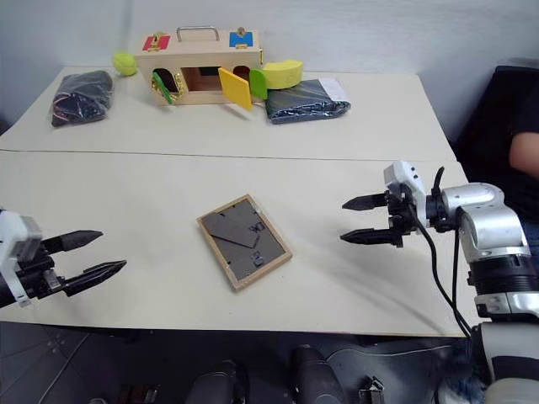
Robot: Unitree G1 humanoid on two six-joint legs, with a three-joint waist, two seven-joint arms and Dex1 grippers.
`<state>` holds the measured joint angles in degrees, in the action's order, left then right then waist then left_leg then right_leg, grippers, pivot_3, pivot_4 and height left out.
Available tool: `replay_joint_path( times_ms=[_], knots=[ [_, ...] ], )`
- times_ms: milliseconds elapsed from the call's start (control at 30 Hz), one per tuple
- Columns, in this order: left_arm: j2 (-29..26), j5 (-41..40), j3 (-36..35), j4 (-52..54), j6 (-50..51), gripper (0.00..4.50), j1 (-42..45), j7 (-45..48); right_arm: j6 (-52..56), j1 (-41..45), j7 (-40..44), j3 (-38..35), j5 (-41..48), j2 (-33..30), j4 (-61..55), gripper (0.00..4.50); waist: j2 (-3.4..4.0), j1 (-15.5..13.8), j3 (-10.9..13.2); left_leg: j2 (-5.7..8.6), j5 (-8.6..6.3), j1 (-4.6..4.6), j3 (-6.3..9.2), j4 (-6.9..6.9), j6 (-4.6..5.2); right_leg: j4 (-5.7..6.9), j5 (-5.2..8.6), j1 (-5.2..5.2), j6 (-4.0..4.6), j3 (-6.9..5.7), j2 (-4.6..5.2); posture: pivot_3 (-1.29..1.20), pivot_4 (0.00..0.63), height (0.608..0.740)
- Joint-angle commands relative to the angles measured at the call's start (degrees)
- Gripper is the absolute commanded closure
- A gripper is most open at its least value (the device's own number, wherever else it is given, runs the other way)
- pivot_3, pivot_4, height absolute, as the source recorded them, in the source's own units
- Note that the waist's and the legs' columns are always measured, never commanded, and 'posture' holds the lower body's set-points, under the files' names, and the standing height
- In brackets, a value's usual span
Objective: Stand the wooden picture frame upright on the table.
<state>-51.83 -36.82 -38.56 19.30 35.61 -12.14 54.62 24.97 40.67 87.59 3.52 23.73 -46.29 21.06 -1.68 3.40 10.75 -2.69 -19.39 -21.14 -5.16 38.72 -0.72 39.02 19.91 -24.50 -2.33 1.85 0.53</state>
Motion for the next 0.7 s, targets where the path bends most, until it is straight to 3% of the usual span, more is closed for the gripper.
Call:
replay_joint_path(
  times_ms=[33,300,433,500,700],
  knots=[
    [0.1,-1.7,-2.3,2.4,-0.1,0.00,-0.8,0.8,0.1,0.2,0.6,-1.4,1.0,0.3,-0.5,0.02,0.01,0.0,0.0,0.00,0.01,-0.02,0.00,-0.01,-0.01,-0.01,0.00,-0.02,0.00,0.00,0.00,0.00,0.150,0.740],
    [-0.8,0.3,-0.1,3.2,0.5,0.00,-0.8,-0.6,-2.8,0.9,-6.1,-1.7,-1.6,4.1,0.0,0.02,0.01,0.2,0.0,0.00,0.01,0.01,-0.02,-0.01,-0.01,0.04,0.00,-0.02,-0.01,0.02,-0.01,0.00,0.150,0.740],
    [-2.0,4.1,5.2,2.9,-2.9,0.00,-0.7,1.4,-4.4,2.0,-7.7,0.4,-4.2,5.9,0.2,0.02,0.02,0.2,0.0,0.01,0.04,0.02,-0.03,-0.01,-0.07,0.06,0.00,-0.02,-0.01,0.02,-0.02,0.00,0.150,0.740],
    [-3.8,8.3,11.9,0.9,-7.0,0.00,1.7,3.3,-6.8,3.2,-9.3,2.8,-7.2,8.0,1.3,0.02,0.02,0.2,0.0,0.01,0.04,0.02,-0.03,-0.02,-0.08,0.05,0.00,-0.02,-0.01,0.02,-0.01,0.00,0.150,0.740],
    [-5.3,17.0,25.9,-7.7,-16.4,1.72,11.9,6.8,-16.1,6.0,-11.4,7.2,-14.4,11.9,7.2,1.78,0.02,0.3,0.0,0.03,0.09,-0.04,-0.07,0.02,-0.14,0.08,-0.01,-0.08,0.00,0.02,-0.03,0.00,0.150,0.740]
  ],
)
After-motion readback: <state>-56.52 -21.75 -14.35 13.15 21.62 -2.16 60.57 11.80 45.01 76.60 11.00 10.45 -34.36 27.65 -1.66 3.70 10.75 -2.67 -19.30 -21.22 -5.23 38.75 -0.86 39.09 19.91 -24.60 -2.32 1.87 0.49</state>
